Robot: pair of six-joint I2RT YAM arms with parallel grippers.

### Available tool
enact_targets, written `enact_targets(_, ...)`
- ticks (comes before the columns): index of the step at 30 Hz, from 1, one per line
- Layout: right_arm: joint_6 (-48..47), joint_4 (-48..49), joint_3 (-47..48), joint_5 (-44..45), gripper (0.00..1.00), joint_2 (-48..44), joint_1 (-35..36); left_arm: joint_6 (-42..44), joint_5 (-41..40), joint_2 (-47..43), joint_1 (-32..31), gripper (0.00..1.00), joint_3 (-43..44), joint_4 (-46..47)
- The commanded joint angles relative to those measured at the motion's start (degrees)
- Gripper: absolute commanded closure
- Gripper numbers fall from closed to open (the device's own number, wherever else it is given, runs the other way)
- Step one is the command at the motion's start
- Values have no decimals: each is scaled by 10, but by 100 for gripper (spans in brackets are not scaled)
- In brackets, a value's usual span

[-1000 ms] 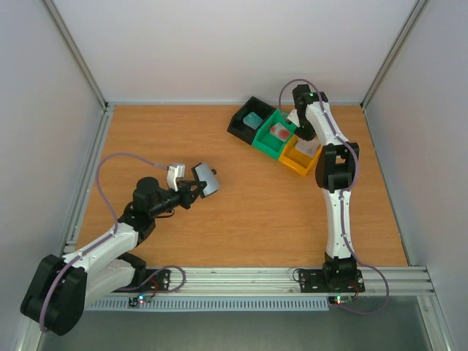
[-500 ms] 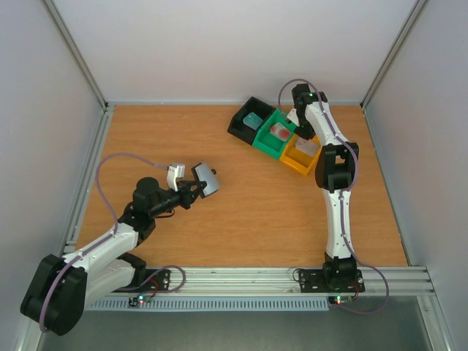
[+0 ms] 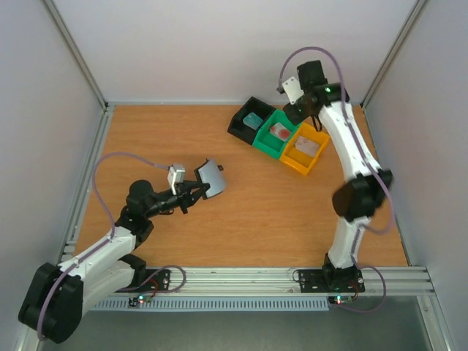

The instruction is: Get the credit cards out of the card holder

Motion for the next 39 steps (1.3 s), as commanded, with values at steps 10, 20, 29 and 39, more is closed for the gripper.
enact_targets(10,295,513,-533,-774,30,-441,74,227,301,-85,9,100,121,132)
enact_targets(20,238,429,-573,-769,2,-521,139,173,346,-97,3,100,174,165)
enact_targets(29,199,377,-554,-754,21,-495,196,149,317,-114,-1,100,168,143)
enact_targets(39,28,184,-501,-732,20,-501,191,165,311,-121,0,100,155,138)
